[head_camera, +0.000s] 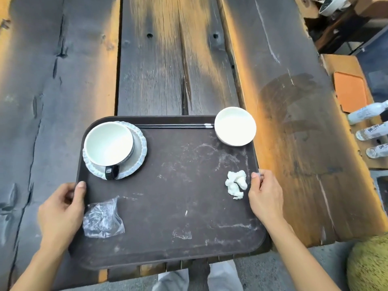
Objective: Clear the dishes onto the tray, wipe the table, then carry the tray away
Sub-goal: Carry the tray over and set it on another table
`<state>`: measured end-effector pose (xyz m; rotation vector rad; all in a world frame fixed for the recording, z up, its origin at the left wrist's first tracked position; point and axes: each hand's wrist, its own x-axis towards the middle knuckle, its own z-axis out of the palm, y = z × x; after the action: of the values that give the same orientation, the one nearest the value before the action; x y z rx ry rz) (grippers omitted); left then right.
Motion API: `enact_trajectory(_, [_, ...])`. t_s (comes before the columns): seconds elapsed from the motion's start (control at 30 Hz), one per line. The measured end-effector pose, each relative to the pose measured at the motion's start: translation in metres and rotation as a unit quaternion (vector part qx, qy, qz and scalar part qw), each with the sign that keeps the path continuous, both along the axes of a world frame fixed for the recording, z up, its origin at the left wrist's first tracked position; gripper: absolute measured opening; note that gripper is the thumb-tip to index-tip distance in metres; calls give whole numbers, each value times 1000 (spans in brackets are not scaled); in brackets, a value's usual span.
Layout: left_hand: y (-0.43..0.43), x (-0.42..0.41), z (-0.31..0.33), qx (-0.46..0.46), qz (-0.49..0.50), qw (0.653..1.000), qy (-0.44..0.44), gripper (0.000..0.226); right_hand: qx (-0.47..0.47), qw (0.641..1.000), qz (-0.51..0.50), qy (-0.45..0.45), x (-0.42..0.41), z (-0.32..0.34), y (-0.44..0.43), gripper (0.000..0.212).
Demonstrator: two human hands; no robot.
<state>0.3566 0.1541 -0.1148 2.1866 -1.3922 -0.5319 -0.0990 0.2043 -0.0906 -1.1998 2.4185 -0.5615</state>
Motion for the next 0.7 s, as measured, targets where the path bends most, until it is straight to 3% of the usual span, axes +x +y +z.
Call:
enact_trajectory(0.4, [40,-11,2,-23,53,998,22,30,-23,997,60,-35,-20,6,-11,11])
enact_trajectory(0.7, [114,-23,61,-27,143,989,38,43,-49,986,139,-83,-17,61,-28,15])
